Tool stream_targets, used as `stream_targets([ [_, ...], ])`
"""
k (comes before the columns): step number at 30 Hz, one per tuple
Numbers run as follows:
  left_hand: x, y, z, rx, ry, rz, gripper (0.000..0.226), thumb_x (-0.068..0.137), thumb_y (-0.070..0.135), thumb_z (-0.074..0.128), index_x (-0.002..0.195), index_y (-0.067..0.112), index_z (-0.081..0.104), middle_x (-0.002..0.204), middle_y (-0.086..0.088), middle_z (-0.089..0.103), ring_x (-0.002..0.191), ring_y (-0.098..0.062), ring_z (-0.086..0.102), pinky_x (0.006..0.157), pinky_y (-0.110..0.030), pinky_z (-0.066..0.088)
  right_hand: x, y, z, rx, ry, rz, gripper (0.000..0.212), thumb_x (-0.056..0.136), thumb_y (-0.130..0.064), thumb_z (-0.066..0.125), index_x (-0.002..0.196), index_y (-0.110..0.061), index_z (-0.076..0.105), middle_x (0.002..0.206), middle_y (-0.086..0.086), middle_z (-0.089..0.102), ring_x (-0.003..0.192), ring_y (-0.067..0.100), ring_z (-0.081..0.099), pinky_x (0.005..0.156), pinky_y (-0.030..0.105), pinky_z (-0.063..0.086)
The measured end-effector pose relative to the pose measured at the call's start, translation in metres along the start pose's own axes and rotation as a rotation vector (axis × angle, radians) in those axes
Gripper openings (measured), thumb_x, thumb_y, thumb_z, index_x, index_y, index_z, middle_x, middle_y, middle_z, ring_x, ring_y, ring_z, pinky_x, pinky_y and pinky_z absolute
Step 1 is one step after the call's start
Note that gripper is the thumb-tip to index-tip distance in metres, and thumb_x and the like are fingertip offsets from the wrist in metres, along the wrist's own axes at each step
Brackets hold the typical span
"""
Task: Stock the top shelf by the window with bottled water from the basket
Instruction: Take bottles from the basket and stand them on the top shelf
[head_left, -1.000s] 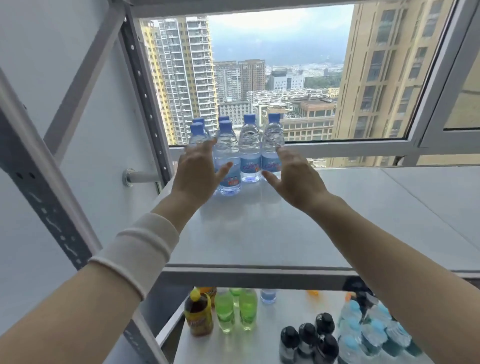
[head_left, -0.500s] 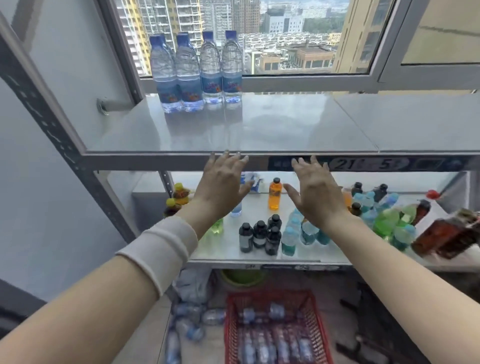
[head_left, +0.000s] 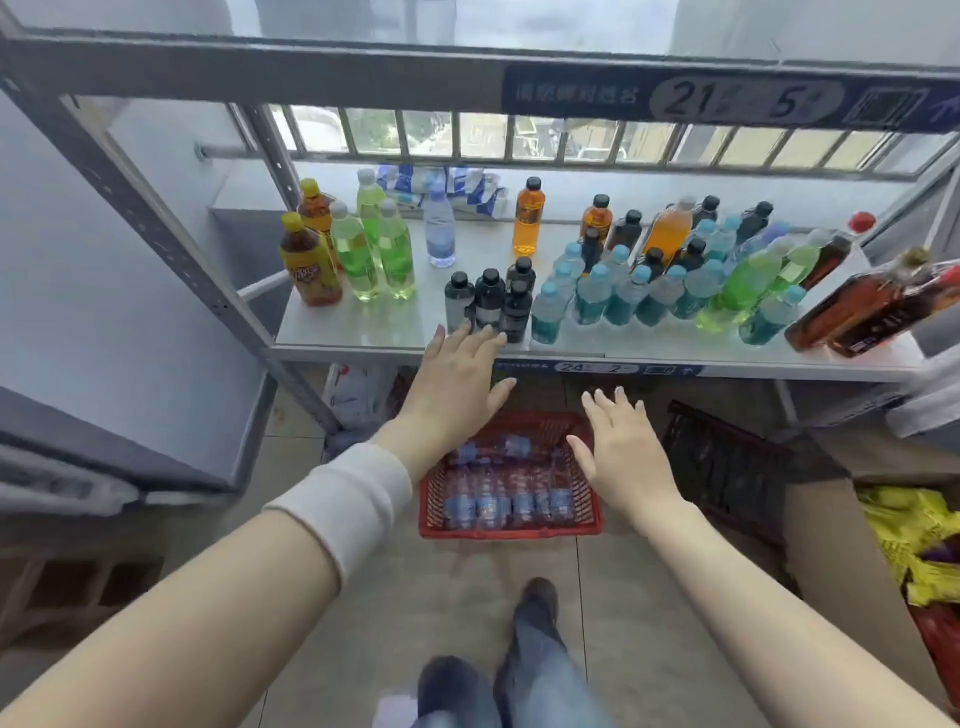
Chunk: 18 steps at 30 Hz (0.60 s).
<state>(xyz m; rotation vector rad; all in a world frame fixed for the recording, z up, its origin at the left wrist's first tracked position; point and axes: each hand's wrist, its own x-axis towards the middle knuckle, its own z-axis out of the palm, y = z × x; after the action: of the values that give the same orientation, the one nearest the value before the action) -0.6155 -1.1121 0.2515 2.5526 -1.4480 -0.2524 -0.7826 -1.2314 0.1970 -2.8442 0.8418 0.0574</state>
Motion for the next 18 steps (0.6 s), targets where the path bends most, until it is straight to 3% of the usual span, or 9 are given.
stream_targets([
  [9, 0.028, 0.009, 0.147, -0.043, -0.207, -0.17, 0.054, 0.094, 0.036, 0.041, 0.142, 0.012, 0.032, 0.15, -0.006, 0.034, 0.143, -0.024, 0.023, 0.117, -0.04, 0.01, 0.021, 0.085, 0.103, 0.054, -0.235, 0.072, 0.052, 0.085, -0.025, 0.062, 0.126, 0.004, 0.051, 0.128, 0.023, 0.056, 0.126, 0.043, 0.044, 0.104, 0.055, 0.035],
  [14, 0.009, -0.006, 0.288, -0.238, -0.326, -0.39, 0.05, 0.093, 0.031, 0.047, 0.139, 0.013, 0.038, 0.145, -0.004, 0.042, 0.139, -0.022, 0.031, 0.116, -0.035, 0.016, 0.017, 0.107, 0.221, 0.21, -0.459, 0.169, 0.056, 0.094, -0.034, 0.045, 0.142, -0.007, 0.033, 0.148, 0.009, 0.036, 0.142, 0.026, 0.023, 0.115, 0.037, 0.02],
  [18, -0.031, -0.031, 0.404, -0.4, -0.489, -0.619, 0.044, 0.092, 0.027, 0.049, 0.133, 0.013, 0.045, 0.135, -0.005, 0.053, 0.126, -0.024, 0.046, 0.105, -0.028, 0.029, 0.009, 0.115, 0.332, 0.368, -0.687, 0.345, 0.055, 0.095, -0.036, 0.043, 0.142, -0.01, 0.031, 0.148, 0.009, 0.036, 0.139, 0.024, 0.029, 0.11, 0.032, 0.026],
])
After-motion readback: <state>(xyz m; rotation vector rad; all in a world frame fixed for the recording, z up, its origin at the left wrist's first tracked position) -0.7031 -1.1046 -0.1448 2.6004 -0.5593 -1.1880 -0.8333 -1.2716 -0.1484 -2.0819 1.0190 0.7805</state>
